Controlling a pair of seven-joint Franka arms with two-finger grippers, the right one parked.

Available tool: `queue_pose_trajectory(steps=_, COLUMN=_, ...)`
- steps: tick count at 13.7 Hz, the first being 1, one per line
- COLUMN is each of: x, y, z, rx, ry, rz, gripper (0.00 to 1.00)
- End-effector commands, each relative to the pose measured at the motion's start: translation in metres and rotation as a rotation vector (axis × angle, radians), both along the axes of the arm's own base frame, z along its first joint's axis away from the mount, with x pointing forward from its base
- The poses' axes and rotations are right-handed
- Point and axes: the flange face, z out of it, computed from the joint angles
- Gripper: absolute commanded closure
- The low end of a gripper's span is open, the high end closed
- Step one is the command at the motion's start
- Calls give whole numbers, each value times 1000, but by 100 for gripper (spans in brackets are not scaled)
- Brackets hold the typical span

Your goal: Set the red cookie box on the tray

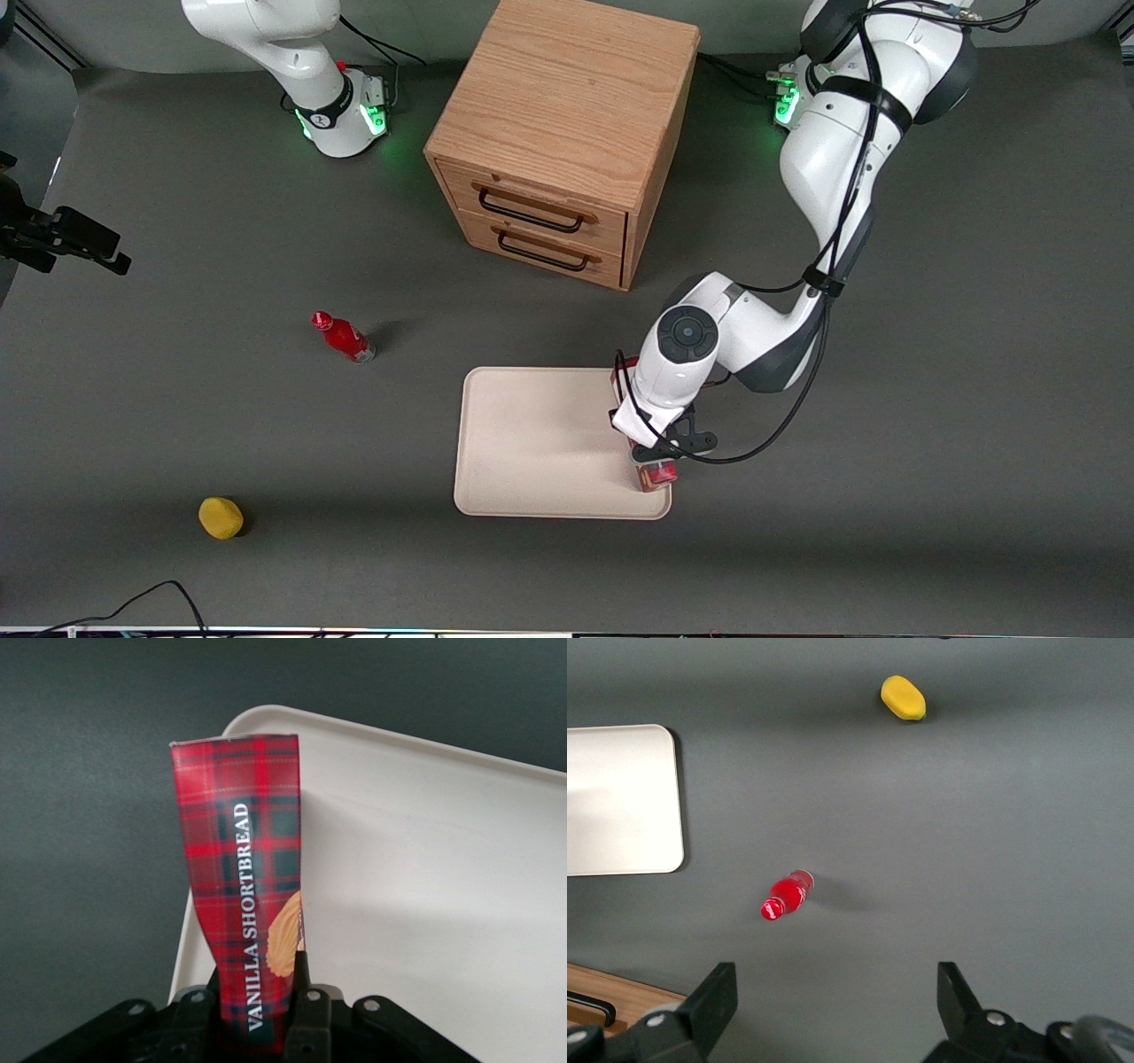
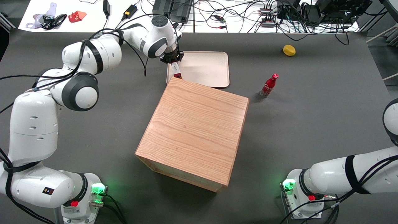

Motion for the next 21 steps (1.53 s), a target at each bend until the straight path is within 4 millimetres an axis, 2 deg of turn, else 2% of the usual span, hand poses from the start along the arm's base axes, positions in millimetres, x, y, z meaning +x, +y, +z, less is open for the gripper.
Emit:
queue_pose_trajectory(steps=1, x=1, y=-3, z=3, rx=-11, ry=-13, rz=-10, gripper=71)
queue_pose_trajectory(steps=2, x=1, y=-4, z=2, rx=-17, ry=-18, rz=-7, gripper=69)
queue_pose_trajectory(steps=3, x=0, y=-6, z=-2, rx=-17, ry=-13, rz=-6, gripper=56)
queue_pose_trajectory(steps=5, x=-3, y=-10, z=-4, rx=-17, ry=-10, rz=-6, gripper=55)
queue_pose_trajectory(steps=7, x=-6, y=-14, z=-6, rx=-13, ry=-8, rz=-17, gripper=41)
queue_pose_trajectory(steps=9, x=-7, y=-15, z=-7, rx=-11, ry=-9, rz=-24, gripper=0)
queue_pose_trajectory(steps=11, x=-4, y=-13, z=3, rx=-6, ry=-27, rz=-33, gripper=0)
queue_pose_trajectory(steps=13, x=0, y=-3, z=27, rx=7, ry=-23, rz=-18, gripper=0)
queue_pose_trajectory(steps=16, x=-6, y=20, z=82, rx=88, ry=61, rz=-45, gripper=0)
queue_pose_trajectory(steps=18, x=-20, y=25, z=124, rx=57, ry=141, rz=-86, gripper=0)
queue_pose_trajectory(steps=19, x=-28, y=37, z=145, rx=69, ry=147, rz=-126, gripper=0)
queue_pose_trajectory(steps=20, x=-35, y=58, z=164, rx=82, ry=145, rz=-152, gripper=0)
queue_pose_trajectory(steps=21, x=-50, y=70, z=182, rx=85, ry=146, rz=-181, gripper=0)
